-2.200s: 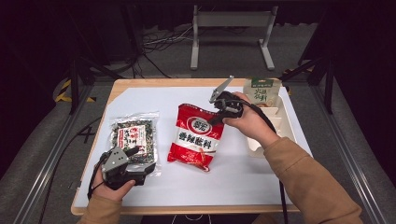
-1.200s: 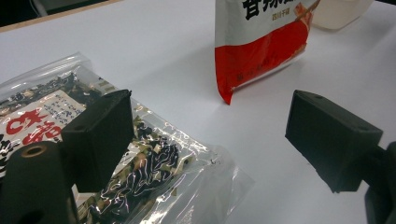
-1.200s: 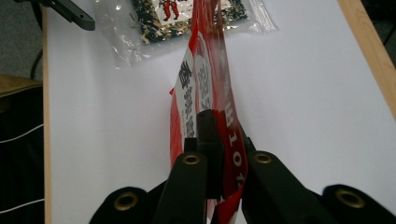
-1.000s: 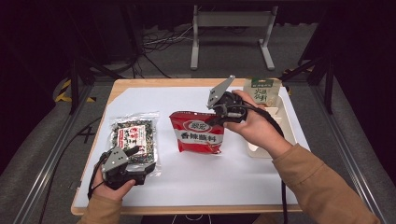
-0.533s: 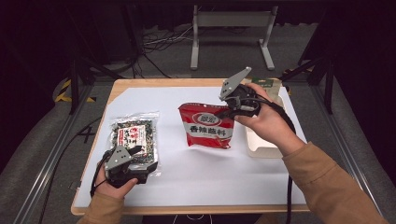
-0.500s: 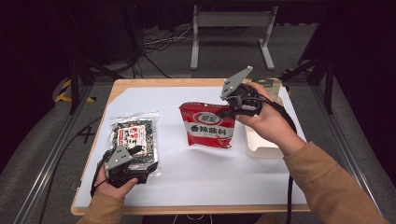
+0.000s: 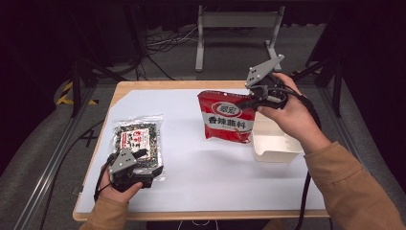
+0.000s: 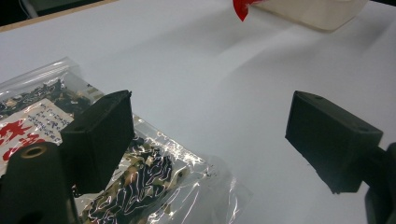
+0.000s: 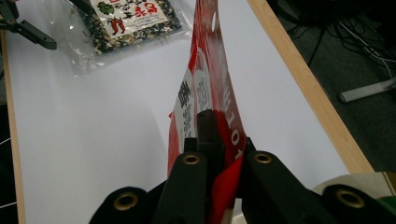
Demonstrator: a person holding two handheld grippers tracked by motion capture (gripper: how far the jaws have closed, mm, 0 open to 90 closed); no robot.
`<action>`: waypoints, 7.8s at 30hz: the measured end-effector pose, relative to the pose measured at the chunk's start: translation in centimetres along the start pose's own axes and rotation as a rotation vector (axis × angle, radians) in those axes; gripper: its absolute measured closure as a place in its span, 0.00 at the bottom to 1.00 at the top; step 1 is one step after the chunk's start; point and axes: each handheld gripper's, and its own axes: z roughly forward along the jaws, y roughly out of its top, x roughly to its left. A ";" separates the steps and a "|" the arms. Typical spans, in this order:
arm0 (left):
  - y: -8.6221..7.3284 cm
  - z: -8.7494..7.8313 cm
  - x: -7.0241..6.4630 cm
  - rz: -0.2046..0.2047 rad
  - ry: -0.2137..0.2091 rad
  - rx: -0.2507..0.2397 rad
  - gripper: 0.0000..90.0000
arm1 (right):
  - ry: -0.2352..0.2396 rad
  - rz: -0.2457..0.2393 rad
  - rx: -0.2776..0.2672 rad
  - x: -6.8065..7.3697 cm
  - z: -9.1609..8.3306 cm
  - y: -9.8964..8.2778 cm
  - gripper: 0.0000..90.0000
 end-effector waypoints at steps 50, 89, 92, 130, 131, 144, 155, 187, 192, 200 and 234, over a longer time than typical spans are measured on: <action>-0.2 -0.3 0.1 -0.004 0.014 0.005 0.17 | -0.154 0.124 -0.190 -7.6 -6.2 -6.4 0.98; -1.3 -1.9 0.0 -0.026 0.059 0.016 0.17 | -0.154 0.085 -0.129 -11.6 -4.1 -10.3 0.98; -1.3 -1.9 0.0 -0.025 0.058 0.016 0.17 | -0.154 0.082 -0.118 -11.7 -3.6 -10.3 0.98; -0.5 -0.6 0.0 -0.007 0.023 0.012 0.17 | -0.185 0.232 -0.055 -11.3 -1.3 -13.9 0.97; -0.5 -0.6 0.0 -0.006 0.023 0.012 0.17 | -0.187 0.236 -0.056 -11.3 -1.3 -13.9 0.97; 0.0 -1.0 0.8 -0.056 0.050 0.027 0.11 | -0.210 0.279 -0.061 -11.2 -1.4 -14.0 0.90; 0.3 -0.7 1.1 -0.054 0.046 0.050 0.09 | -0.269 0.289 -0.181 -9.8 -2.3 -13.1 0.54; 0.5 -1.0 1.3 -0.037 0.043 0.055 0.09 | -0.153 0.304 -0.417 -1.6 -5.4 -11.3 0.32; 0.4 -1.1 1.3 -0.040 0.044 0.053 0.09 | -0.135 0.292 -0.426 -0.1 -5.0 -11.6 0.32; 0.4 -1.3 1.3 -0.049 0.051 0.048 0.09 | -0.139 0.308 -0.439 1.9 -3.6 -12.7 0.32; 2.9 -3.4 6.0 -0.114 0.146 0.092 0.06 | -0.084 0.328 -0.363 4.7 3.0 -16.7 0.48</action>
